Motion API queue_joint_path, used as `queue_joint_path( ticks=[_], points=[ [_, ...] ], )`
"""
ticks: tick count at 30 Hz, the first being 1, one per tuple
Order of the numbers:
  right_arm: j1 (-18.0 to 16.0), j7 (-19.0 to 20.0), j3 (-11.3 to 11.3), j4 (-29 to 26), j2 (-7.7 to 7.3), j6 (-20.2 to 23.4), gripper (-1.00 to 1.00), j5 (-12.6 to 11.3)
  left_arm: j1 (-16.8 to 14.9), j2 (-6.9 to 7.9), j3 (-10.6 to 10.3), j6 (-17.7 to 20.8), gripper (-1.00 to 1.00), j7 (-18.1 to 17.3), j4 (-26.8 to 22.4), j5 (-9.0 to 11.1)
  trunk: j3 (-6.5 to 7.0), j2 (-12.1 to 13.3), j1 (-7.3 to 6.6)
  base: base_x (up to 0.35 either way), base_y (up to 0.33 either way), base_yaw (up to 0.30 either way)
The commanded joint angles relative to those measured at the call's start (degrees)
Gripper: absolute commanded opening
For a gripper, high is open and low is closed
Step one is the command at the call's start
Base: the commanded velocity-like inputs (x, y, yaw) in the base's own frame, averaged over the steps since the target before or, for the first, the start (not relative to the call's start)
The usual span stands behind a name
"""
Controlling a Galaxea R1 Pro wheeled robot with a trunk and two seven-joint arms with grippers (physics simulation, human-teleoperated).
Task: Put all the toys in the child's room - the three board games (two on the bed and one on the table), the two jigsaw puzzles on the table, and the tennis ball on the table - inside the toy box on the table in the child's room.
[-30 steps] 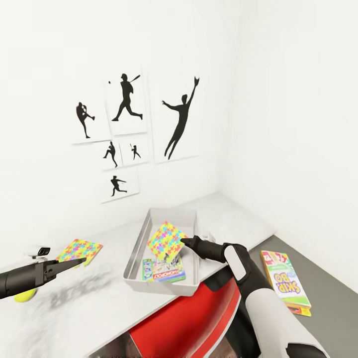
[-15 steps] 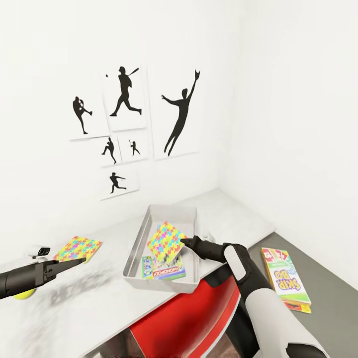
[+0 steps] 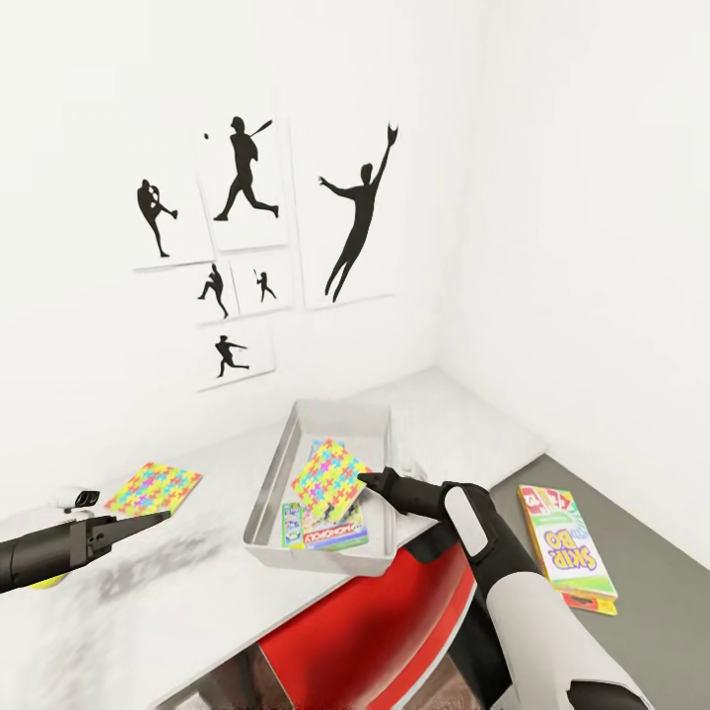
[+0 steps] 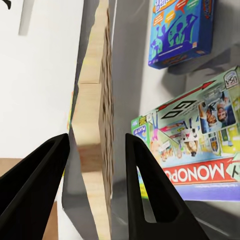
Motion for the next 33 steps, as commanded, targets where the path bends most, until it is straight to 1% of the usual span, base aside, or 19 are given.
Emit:
queue_joint_path(
  ticks=[1, 6, 12, 22, 23, 28, 33],
  points=[
    [-0.06, 0.18, -0.35, -0.04, 0.08, 0.43, -1.0, 0.07, -0.04, 0.02, 0.0, 0.61, 1.0, -0.25, -0.01, -0.04, -0.22, -0.13, 0.03, 0.0, 0.0, 0.0],
    [-0.06, 0.27, -0.34, -0.33, 0.15, 0.43, -1.0, 0.13, -0.04, -0.04, 0.0, 0.61, 1.0, -0.25, -0.01, -0.06, -0.69, -0.13, 0.03, 0.0, 0.0, 0.0],
    [-0.1, 0.35, -0.27, -2.33, 0.17, 0.74, -1.0, 0.07, -0.04, -0.05, 0.0, 0.6, 1.0, -0.25, -0.01, 0.01, -1.25, -0.13, 0.03, 0.0, 0.0, 0.0],
    [-0.07, 0.97, -0.17, -2.57, 0.17, 0.84, -1.0, 0.07, -0.05, -0.03, 0.0, 0.6, 1.0, -0.25, -0.01, 0.02, -2.19, -0.13, 0.03, 0.0, 0.0, 0.0],
    [-0.08, 1.02, 0.14, -2.57, 0.17, 0.85, -1.0, 0.07, -0.06, -0.04, 0.0, 0.6, 1.0, -0.25, -0.01, 0.02, -2.28, -0.13, 0.03, 0.0, 0.0, 0.0],
    [-0.08, 1.1, 3.3, -3.22, 0.17, 0.87, -1.0, 0.06, -0.05, -0.05, 0.0, 0.61, 1.0, -0.25, -0.01, 0.03, -2.75, -0.13, 0.03, 0.0, 0.0, 0.0],
    [-0.09, 1.07, 4.12, -3.9, 0.17, 0.89, -1.0, -0.01, -0.04, -0.04, 0.0, 0.61, 1.0, -0.25, -0.01, 0.02, -3.22, -0.13, 0.03, 0.0, 0.0, 0.0]
  ],
)
